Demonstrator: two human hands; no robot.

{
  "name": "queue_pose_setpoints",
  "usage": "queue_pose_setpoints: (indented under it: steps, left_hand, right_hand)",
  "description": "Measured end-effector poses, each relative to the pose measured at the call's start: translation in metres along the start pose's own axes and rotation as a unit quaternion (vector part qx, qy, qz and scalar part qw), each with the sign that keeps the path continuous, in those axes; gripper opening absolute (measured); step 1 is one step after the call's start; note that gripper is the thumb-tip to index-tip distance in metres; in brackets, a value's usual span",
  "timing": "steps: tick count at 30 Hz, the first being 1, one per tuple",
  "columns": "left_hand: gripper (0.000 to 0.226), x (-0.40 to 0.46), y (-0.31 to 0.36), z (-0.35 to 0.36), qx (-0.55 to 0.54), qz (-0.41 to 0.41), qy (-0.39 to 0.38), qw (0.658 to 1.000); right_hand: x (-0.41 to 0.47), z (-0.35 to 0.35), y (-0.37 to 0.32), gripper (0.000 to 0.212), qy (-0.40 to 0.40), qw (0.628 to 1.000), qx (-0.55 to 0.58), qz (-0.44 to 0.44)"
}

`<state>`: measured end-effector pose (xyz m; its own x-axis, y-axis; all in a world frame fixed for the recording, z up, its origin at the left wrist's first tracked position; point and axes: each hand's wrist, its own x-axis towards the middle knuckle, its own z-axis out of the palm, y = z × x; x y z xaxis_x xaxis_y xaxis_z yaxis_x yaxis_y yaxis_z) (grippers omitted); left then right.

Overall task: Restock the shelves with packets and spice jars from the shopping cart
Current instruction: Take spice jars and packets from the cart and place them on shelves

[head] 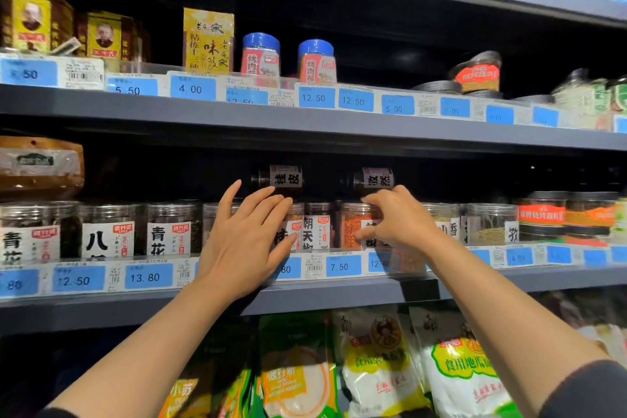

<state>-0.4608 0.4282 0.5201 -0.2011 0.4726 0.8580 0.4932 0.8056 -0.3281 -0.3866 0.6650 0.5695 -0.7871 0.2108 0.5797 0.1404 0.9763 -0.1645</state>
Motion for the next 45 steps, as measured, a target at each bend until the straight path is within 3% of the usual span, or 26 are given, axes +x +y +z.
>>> queue_pose_setpoints:
  steps: [3,11,15,20,24,29,35,42,45]
  left_hand:
    - [0.057,0.0,0.0,0.0,0.001,0.003,0.002,1.0]
    - [0.056,-0.001,0.0,-0.002,0.012,0.004,-0.016,1.0]
    - [0.058,-0.003,-0.002,-0.005,0.003,-0.001,-0.033,0.999]
    - [0.062,-0.032,0.006,-0.014,-0.006,-0.026,-0.059,0.998]
    - [0.06,-0.091,0.009,-0.044,-0.074,-0.086,-0.036,0.993]
    - [0.052,-0.226,0.001,-0.109,-0.083,-0.237,-0.032,0.968]
    - [0.059,-0.426,0.006,-0.219,0.039,-0.509,-0.103,0.854]
    - [0.051,-0.563,0.028,-0.337,0.164,-0.732,-0.172,0.638]
    - [0.054,-0.603,0.032,-0.357,0.159,-0.772,-0.2,0.582]
  right_hand:
    - [-0.003,-0.002,0.001,0.081,-0.001,0.998,-0.063,-0.025]
    - [-0.004,0.007,0.001,0.076,0.043,0.997,-0.047,-0.035]
    - [-0.023,0.008,-0.001,0.069,0.124,0.991,0.035,-0.044]
    - [-0.055,0.019,-0.029,0.052,0.207,0.954,0.179,-0.119]
    - [-0.09,0.043,-0.081,0.044,0.136,0.927,0.282,-0.207]
    - [-0.161,0.095,-0.176,0.045,-0.085,0.854,0.389,-0.335]
    - [-0.281,0.156,-0.295,0.049,-0.333,0.728,0.358,-0.481]
    - [-0.398,0.188,-0.402,0.05,-0.437,0.621,0.27,-0.592]
    - [-0.434,0.211,-0.436,0.049,-0.466,0.597,0.234,-0.609]
